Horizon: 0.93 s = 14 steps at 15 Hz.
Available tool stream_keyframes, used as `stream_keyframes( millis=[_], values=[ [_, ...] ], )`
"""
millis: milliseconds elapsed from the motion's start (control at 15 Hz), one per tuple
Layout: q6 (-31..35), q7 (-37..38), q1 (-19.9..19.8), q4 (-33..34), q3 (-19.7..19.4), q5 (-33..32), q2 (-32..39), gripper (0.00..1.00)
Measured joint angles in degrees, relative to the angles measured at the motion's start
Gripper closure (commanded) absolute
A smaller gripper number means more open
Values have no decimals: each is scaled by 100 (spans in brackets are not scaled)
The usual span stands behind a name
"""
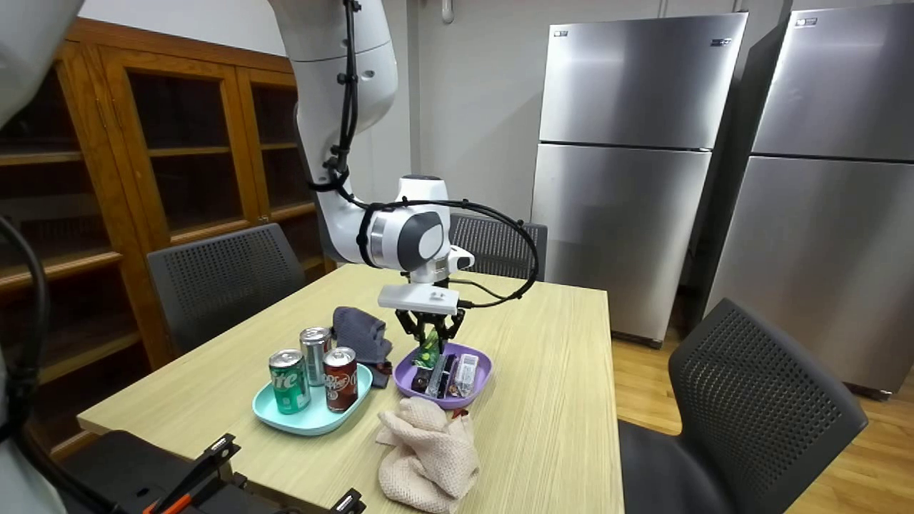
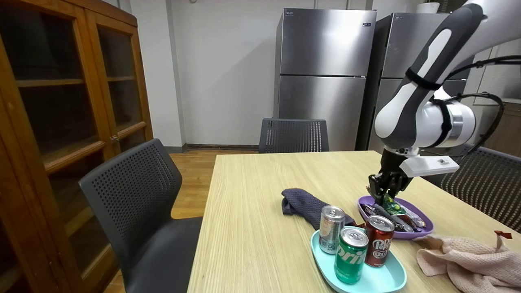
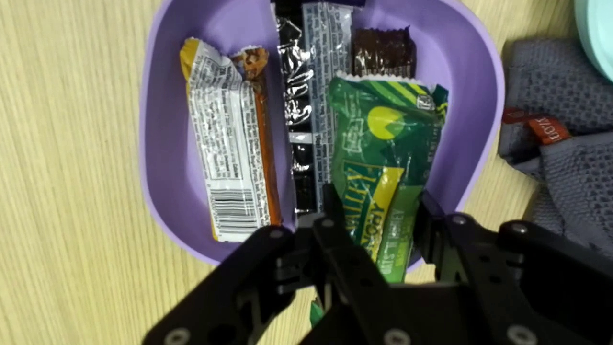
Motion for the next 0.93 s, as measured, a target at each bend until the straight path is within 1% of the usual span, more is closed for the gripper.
stream_keyframes(
  millis=[267,533,600,667,733,800,867,933],
  values=[
    [-22,-185,-70,267,0,-25,318,87],
    [-56,-342,-168,403,-1,-109,456,87],
    [-60,-366,-191,415,-1,-139,468,37],
    [-66,-388,-210,421,-1,-171,475,35],
    [-73,-404,-221,421,-1,-211,476,30],
    [-74,-407,-221,421,-5,-259,476,21],
    [-74,-407,-221,421,-4,-288,475,15],
    [-73,-407,-221,421,-1,-291,472,6]
  ],
)
